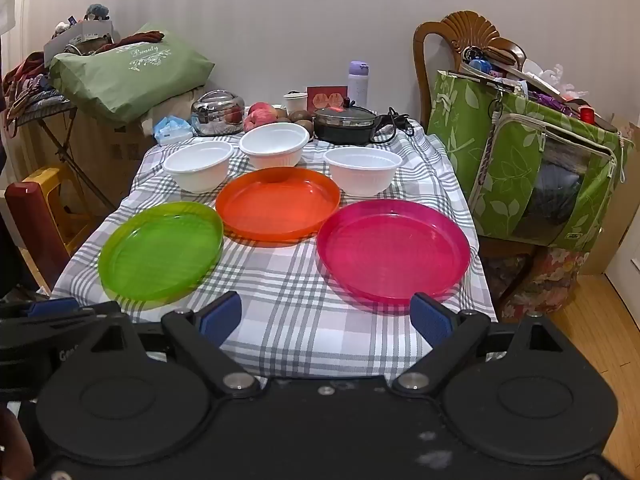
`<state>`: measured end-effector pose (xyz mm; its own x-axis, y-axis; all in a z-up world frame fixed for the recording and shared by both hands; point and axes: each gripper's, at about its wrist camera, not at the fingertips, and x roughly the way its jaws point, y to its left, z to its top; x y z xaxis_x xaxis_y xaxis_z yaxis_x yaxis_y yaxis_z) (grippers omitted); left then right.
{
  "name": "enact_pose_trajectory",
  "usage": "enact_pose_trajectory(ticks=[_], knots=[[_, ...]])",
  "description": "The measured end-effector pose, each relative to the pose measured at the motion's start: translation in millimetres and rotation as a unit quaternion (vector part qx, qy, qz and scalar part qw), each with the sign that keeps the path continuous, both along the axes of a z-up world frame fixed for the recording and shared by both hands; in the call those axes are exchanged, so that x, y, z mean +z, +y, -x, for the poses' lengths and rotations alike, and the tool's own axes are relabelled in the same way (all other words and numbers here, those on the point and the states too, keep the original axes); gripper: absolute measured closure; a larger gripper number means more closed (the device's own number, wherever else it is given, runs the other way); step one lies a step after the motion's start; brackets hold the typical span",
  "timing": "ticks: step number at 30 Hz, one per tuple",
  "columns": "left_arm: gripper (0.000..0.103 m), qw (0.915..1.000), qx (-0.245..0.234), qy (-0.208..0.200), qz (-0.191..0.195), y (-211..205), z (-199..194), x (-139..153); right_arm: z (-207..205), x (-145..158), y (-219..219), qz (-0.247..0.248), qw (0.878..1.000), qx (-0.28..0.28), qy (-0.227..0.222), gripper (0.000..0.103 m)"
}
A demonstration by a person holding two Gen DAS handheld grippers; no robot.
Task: Organize plates and bowls
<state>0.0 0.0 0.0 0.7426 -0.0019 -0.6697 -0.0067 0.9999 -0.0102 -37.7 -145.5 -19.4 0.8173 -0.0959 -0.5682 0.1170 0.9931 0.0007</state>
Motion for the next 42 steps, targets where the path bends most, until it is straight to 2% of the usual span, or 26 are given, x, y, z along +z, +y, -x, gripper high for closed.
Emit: enact_pose_trajectory(ticks=[42], knots=[[0.056, 1.0000, -0.007, 0.000, 0.003, -0.9, 0.0, 2.9, 0.0, 0.2, 0.5, 0.003, 1.000, -0.001, 0.001, 0.007]])
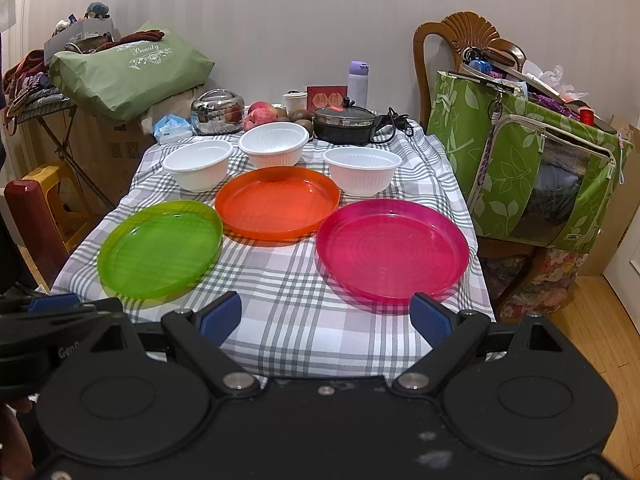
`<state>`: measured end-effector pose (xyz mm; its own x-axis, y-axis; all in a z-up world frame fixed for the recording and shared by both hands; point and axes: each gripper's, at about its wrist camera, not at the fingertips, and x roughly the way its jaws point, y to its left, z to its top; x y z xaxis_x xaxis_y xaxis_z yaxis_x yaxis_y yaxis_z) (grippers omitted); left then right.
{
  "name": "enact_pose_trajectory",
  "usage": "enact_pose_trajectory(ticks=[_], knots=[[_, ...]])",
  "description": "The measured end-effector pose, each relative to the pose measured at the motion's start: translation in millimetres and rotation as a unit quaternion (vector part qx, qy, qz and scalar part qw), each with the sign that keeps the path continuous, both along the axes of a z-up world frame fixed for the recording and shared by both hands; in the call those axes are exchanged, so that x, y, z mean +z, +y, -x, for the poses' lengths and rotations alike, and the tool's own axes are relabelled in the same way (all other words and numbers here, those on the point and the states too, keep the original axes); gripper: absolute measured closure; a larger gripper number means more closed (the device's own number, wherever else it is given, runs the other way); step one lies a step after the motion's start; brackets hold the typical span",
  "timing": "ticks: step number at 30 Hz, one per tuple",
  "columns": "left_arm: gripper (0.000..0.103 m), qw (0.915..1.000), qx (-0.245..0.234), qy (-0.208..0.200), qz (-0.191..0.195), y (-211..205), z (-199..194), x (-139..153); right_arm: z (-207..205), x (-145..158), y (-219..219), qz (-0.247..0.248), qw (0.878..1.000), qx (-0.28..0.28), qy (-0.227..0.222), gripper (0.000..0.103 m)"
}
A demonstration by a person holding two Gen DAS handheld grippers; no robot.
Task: Organize plates and bowls
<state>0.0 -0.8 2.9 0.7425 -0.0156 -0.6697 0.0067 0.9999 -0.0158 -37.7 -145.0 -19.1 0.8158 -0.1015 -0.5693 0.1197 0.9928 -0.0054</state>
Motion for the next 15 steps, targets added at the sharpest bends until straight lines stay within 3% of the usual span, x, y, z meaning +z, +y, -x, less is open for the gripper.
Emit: enact_pose_trajectory(ticks=[15], knots=[[0.056, 1.0000, 0.000, 0.000, 0.000, 0.2, 0.8, 0.7, -0.1, 0.6, 0.1, 0.000, 1.000, 0.000, 0.002, 0.007]])
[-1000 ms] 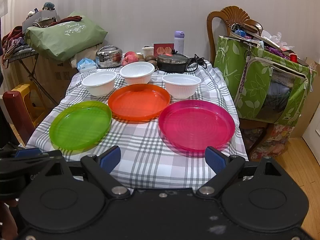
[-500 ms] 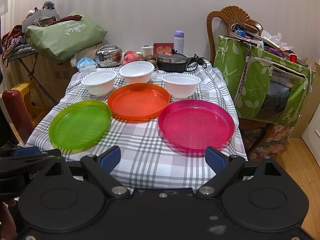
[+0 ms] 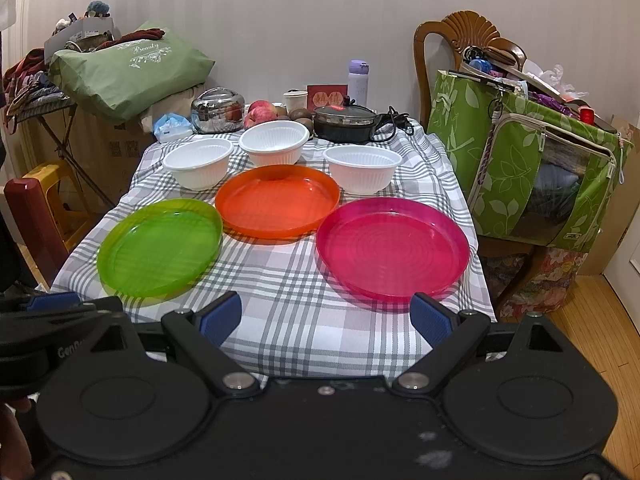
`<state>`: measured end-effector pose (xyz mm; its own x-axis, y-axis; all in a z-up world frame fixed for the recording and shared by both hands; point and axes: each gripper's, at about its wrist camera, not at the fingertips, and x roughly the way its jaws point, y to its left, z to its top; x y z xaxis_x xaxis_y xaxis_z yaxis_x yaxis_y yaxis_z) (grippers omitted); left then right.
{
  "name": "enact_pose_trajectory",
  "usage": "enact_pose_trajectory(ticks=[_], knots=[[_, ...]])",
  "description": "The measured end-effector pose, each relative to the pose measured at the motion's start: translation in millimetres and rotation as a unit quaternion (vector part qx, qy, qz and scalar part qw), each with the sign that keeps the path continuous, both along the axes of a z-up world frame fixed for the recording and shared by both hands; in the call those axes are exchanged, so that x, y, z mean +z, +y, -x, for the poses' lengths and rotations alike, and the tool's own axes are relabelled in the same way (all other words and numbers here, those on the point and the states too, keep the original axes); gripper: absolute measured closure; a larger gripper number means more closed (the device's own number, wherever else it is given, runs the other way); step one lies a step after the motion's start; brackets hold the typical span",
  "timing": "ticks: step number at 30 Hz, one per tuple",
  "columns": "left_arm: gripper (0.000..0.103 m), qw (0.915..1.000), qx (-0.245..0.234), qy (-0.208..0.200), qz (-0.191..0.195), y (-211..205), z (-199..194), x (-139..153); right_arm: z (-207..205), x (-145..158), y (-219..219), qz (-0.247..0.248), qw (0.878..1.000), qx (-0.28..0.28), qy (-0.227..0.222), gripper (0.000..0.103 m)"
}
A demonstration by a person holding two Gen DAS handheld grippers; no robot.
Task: Organize plates and bowls
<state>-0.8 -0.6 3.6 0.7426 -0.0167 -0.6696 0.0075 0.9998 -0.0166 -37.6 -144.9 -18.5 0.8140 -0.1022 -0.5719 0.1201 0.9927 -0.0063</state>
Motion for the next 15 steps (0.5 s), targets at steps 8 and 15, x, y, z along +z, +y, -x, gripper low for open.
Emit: enact_pose_trajectory(ticks=[8, 15], knots=[[0.056, 1.0000, 0.000, 0.000, 0.000, -0.6, 0.3, -0.4, 0.0, -0.6, -0.1, 0.000, 1.000, -0.001, -0.001, 0.007], [0.056, 1.0000, 0.000, 0.000, -0.001, -0.6, 0.6, -0.2, -0.2, -0.5, -0.4, 0.000, 1.000, 0.000, -0.001, 0.007]])
